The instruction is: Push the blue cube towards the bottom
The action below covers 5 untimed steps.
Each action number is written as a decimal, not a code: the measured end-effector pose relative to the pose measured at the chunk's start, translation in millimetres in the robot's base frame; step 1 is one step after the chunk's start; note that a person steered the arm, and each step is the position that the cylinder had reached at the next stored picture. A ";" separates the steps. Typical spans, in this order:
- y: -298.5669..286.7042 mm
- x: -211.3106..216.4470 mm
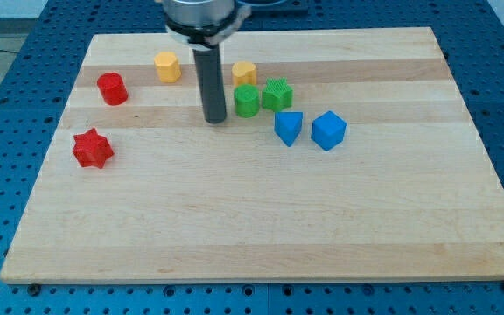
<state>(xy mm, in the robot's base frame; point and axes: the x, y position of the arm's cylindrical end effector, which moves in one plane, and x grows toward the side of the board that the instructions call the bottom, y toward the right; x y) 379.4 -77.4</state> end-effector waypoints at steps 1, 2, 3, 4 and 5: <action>29.4 -15.9; 92.1 -16.0; 86.7 -13.0; 84.4 16.1; 131.4 31.4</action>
<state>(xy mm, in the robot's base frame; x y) 410.8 53.9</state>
